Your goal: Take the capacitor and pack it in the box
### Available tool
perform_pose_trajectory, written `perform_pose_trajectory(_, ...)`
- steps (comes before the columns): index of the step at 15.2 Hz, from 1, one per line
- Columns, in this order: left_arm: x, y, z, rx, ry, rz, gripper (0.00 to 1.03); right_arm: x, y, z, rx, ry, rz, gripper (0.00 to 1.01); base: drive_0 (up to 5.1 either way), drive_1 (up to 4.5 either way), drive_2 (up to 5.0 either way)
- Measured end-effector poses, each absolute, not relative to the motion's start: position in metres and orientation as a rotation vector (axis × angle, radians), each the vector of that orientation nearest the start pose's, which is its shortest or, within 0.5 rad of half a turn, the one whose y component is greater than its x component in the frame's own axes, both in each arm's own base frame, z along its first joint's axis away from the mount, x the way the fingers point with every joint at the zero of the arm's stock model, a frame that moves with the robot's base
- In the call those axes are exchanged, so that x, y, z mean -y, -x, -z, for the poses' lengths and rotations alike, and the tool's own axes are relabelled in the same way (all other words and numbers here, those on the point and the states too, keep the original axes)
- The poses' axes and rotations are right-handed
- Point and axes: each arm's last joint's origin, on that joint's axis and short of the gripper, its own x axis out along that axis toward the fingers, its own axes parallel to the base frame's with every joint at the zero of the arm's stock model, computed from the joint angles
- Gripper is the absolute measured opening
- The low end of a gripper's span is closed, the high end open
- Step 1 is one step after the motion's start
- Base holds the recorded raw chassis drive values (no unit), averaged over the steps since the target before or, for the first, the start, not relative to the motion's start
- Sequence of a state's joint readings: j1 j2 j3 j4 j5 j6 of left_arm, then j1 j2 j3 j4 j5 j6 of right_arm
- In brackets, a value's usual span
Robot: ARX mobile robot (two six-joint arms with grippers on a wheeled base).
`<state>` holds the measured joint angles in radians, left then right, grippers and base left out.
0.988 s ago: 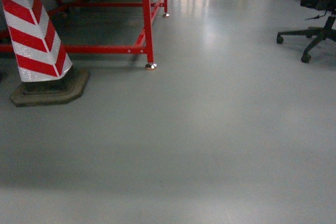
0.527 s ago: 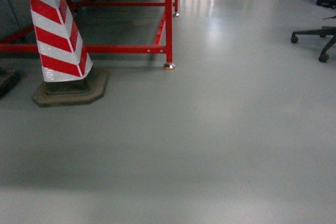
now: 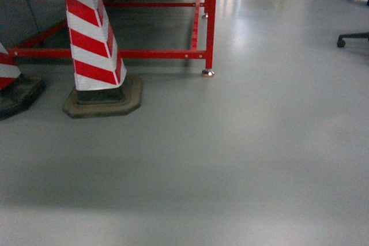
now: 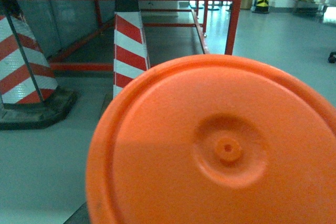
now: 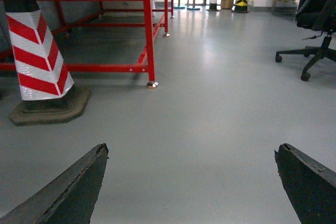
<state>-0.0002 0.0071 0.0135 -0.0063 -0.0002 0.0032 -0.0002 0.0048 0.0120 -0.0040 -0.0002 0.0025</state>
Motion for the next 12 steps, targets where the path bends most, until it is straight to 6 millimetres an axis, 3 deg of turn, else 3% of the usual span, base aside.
perform_pose_trajectory(12, 0.0000, -0.0973, -0.1669, 0.000, -0.003, 0.000, 0.44, 0.0000, -0.0973, -0.1669, 0.004, -0.002, 0.000, 0.98, -5.0, 2.46, 2.5)
